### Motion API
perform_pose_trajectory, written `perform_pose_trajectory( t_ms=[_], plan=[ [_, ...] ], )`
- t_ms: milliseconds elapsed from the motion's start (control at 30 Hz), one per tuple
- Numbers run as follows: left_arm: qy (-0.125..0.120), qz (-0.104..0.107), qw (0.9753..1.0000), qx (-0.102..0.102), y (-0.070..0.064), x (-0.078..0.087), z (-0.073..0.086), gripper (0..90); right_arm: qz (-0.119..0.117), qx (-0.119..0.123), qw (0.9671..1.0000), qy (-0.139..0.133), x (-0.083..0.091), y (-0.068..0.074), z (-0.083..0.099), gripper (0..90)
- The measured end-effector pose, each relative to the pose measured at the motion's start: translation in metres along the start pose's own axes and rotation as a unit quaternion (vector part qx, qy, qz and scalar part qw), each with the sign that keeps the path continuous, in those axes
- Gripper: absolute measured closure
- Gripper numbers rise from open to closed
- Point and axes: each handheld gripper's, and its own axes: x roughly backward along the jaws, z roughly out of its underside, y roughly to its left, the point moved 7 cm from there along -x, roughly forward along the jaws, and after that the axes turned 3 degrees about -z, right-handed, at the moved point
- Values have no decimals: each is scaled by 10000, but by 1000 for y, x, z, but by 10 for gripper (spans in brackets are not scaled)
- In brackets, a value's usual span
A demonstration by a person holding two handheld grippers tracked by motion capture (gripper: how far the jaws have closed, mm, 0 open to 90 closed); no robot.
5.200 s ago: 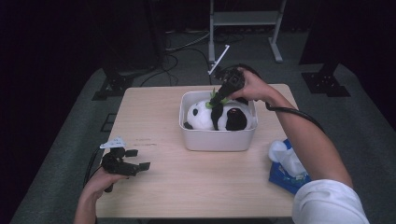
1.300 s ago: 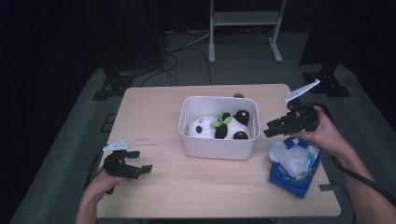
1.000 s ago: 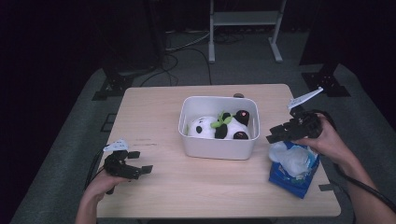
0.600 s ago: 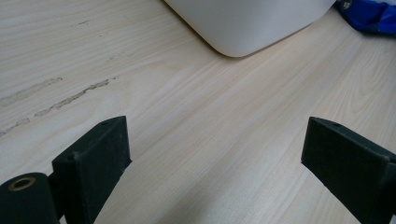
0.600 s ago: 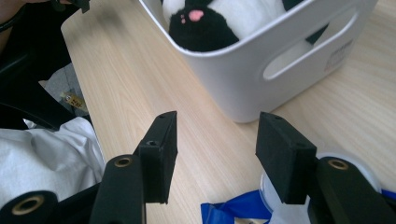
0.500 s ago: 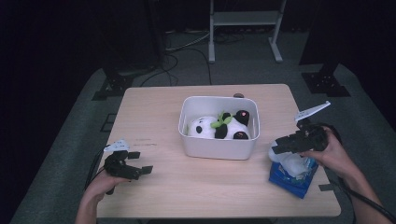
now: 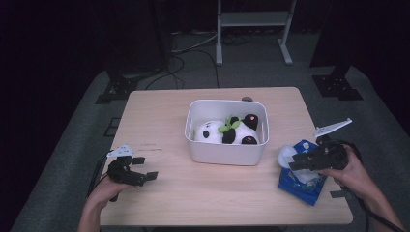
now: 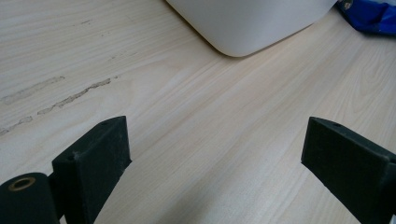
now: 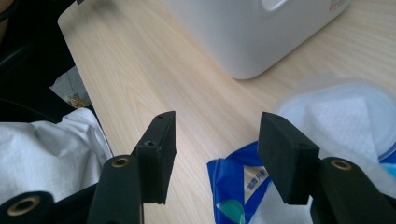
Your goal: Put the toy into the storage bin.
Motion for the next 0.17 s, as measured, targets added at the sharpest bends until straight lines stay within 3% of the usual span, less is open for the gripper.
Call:
perform_pose_trajectory(
  t_ms=[167],
  plan=[
    [-3, -6, 10000, -21, 0, 0, -1, 67, -29, -12, 10000, -60, 1, 3, 7, 449]
  ],
)
